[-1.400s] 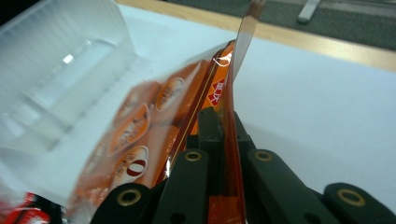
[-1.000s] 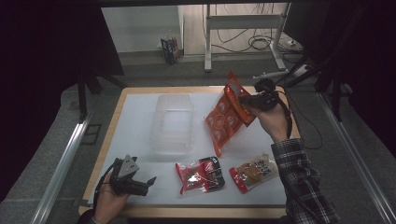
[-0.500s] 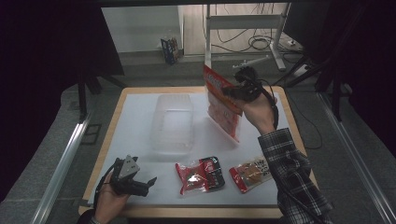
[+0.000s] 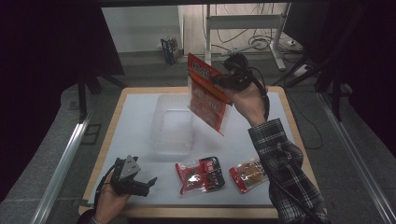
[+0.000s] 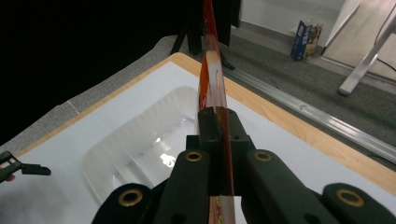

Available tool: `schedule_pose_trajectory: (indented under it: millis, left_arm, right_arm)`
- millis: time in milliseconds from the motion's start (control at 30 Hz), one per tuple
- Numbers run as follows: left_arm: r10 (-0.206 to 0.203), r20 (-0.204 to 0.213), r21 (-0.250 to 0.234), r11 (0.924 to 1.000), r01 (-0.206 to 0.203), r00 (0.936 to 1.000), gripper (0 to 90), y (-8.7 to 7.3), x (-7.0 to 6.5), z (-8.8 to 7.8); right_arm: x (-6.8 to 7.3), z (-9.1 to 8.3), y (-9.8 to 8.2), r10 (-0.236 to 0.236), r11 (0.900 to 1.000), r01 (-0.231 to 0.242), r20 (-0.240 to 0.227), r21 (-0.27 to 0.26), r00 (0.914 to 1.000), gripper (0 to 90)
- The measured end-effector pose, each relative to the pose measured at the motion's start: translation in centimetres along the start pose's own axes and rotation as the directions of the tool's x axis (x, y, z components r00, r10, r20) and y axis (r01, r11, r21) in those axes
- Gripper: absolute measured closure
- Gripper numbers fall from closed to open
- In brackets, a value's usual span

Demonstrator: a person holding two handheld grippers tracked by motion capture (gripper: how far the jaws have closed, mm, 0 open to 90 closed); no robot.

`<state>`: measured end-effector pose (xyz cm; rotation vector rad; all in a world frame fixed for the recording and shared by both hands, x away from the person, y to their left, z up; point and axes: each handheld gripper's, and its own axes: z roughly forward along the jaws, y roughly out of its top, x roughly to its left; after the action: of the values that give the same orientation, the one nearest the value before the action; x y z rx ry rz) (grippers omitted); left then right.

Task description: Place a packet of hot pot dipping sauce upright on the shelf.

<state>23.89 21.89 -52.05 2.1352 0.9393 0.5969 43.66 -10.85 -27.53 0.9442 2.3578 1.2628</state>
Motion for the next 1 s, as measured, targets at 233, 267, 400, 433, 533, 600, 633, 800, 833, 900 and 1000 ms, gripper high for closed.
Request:
schedule_pose_trajectory:
  millis: [233, 267, 400, 433, 533, 600, 633, 800, 833, 900, 1000]
  left_arm:
    - [0.008, -0.002, 0.008, 0.9999, -0.008, 1.0, 0.0, 0.0, -0.1, 0.1]
    - [0.009, -0.004, 0.008, 0.9999, -0.009, 1.0, 0.0, 0.0, -0.1, 0.1]
    - [0.013, -0.005, 0.011, 0.9999, -0.013, 0.9999, 0.0, 0.0, -0.2, 0.1]
    - [0.013, -0.005, 0.011, 0.9999, -0.013, 0.9999, 0.0, 0.0, -0.2, 0.1]
    - [0.016, -0.003, 0.015, 0.9998, -0.016, 0.9999, 0.0, 0.1, -0.2, 0.1]
    - [0.015, 0.0, 0.018, 0.9997, -0.015, 0.9999, 0.0, 0.0, -0.2, 0.2]
    - [0.023, -0.003, 0.026, 0.9994, -0.023, 0.9997, 0.0, 0.0, -0.3, 0.2]
    - [0.025, -0.006, 0.024, 0.9994, -0.025, 0.9997, 0.0, 0.0, -0.3, 0.3]
    - [0.025, -0.006, 0.023, 0.9994, -0.025, 0.9997, 0.0, 0.0, -0.3, 0.3]
    - [0.027, -0.007, 0.022, 0.9994, -0.027, 0.9996, 0.0, 0.1, -0.3, 0.2]
    - [0.03, -0.006, 0.023, 0.9993, -0.03, 0.9995, 0.0, 0.1, -0.3, 0.3]
  right_arm:
    - [1.4, 1.3, 1.7, -0.021, 1.0, 0.021, -0.009, -0.002, 0.9997, 88.9]
    - [1.5, 1.6, 1.9, -0.023, 1.0, 0.023, -0.011, -0.005, 0.9997, 88.9]
    - [2.3, 2.7, 2.8, -0.022, 1.0, 0.022, -0.013, -0.019, 0.9997, 88.9]
    - [2.3, 2.7, 2.8, -0.022, 1.0, 0.022, -0.013, -0.019, 0.9997, 88.9]
    - [2.7, 3.6, 3.0, -0.009, 0.999, 0.008, -0.028, -0.035, 0.9996, 88.9]
    - [2.9, 4.2, 3.2, 0.003, 0.999, -0.004, -0.04, -0.042, 0.9992, 88.9]
    - [3.3, 4.8, 3.3, 0.006, 0.999, -0.008, -0.043, -0.044, 0.9991, 88.9]
    - [4.4, 6.2, 3.6, -0.015, 0.999, 0.014, -0.04, -0.043, 0.9991, 88.9]
    - [4.7, 6.5, 3.7, -0.016, 0.999, 0.014, -0.041, -0.04, 0.999, 88.9]
    - [5.1, 7.0, 3.9, -0.012, 0.999, 0.011, -0.044, -0.04, 0.999, 88.9]
    - [5.7, 7.9, 3.9, -0.02, 0.999, 0.018, -0.05, -0.038, 0.9985, 88.9]
